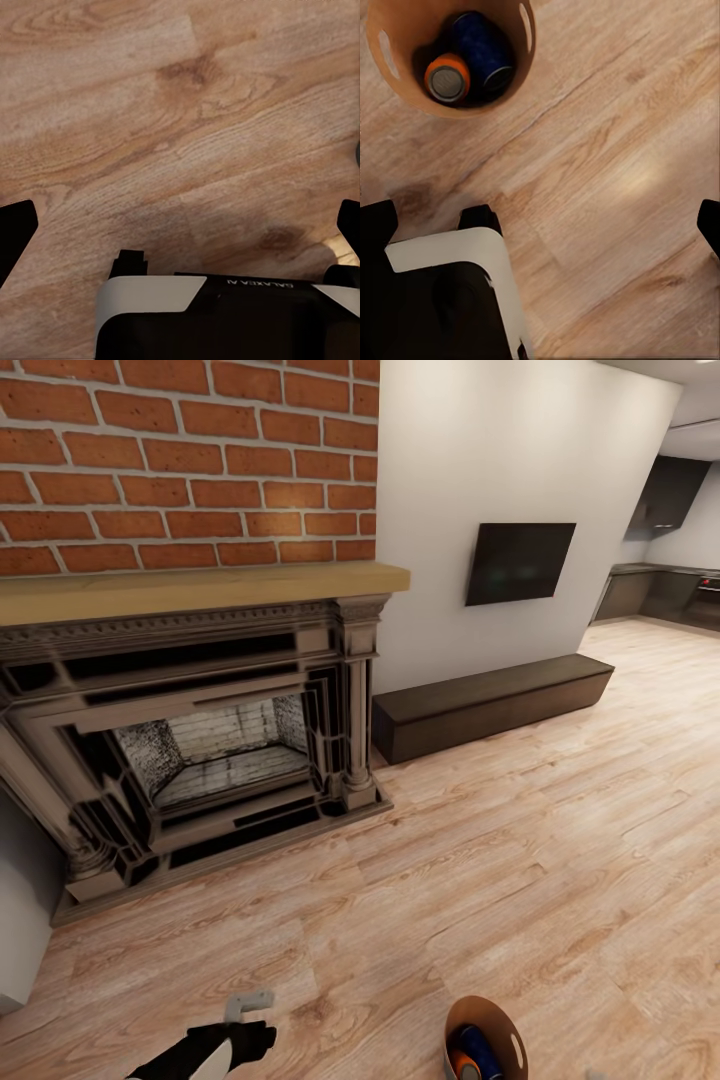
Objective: Put the three can of soda from the living room inside the tash can in the kitchen.
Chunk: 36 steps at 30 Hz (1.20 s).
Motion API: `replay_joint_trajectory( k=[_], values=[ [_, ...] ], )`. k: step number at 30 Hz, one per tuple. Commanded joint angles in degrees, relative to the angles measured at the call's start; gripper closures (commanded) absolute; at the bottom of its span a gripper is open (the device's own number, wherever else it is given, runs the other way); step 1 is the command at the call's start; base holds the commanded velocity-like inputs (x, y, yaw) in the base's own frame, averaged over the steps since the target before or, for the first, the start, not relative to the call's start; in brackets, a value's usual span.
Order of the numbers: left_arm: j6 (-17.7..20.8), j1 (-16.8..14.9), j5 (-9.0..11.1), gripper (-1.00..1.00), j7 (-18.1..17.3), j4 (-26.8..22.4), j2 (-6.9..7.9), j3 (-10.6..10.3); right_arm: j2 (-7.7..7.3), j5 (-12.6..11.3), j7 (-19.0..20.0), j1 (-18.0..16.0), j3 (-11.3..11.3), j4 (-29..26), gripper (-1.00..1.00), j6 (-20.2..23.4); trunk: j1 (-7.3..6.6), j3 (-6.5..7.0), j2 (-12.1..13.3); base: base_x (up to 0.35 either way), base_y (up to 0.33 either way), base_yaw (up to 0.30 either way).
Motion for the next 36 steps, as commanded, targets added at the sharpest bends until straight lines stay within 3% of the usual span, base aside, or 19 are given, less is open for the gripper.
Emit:
replay_joint_trajectory(
  k=[1, 6, 10, 15, 18, 30, 36],
  values=[
    [-0.29, 0.25, 0.00, -1.00, -0.01, 0.00, -0.01, 0.00, 0.01, -0.10, -0.01, 0.18, -0.15, 0.01, -1.00, -0.06, 0.00, 0.00, 0.00, 0.000, 0.000, 0.000],
    [-1.42, 0.99, -0.03, -1.00, -0.03, 0.02, -0.01, 0.00, -0.09, -2.43, 0.00, 0.57, -0.40, -0.02, -1.00, -0.13, 0.00, 0.00, 0.00, 0.000, 0.000, 0.000],
    [-2.09, 1.53, -0.04, -1.00, -0.03, 0.00, -0.01, 0.00, -0.38, -6.63, 0.01, 1.82, -0.45, -0.02, -1.00, -0.85, 0.00, 0.00, 0.00, 0.000, 0.000, 0.000],
    [-2.27, 1.65, -0.04, -1.00, -0.03, -0.01, -0.01, 0.00, -0.37, -9.82, 0.01, 2.09, -0.43, 0.07, -1.00, -2.42, 0.00, 0.00, 0.00, 0.000, 0.000, 0.000],
    [-2.30, 1.71, -0.04, -1.00, -0.03, -0.01, -0.01, 0.00, -0.42, -10.81, 0.01, 2.30, -0.45, 0.09, -1.00, -2.69, 0.00, 0.00, 0.00, 0.000, 0.000, 0.000],
    [-2.33, 1.75, -0.04, -1.00, -0.03, 0.01, 0.07, 0.00, -0.76, -11.49, -0.24, 4.01, -1.63, -0.02, -1.00, -2.82, 0.00, 0.00, 0.00, 0.000, 0.000, 0.000],
    [-2.63, 1.75, -0.04, -1.00, -0.03, 0.05, 0.07, 0.00, -0.88, -11.56, -3.76, 4.11, -1.85, 0.01, -1.00, -2.79, 0.00, 0.00, 0.00, 0.000, 0.000, 0.000]
  ],
)
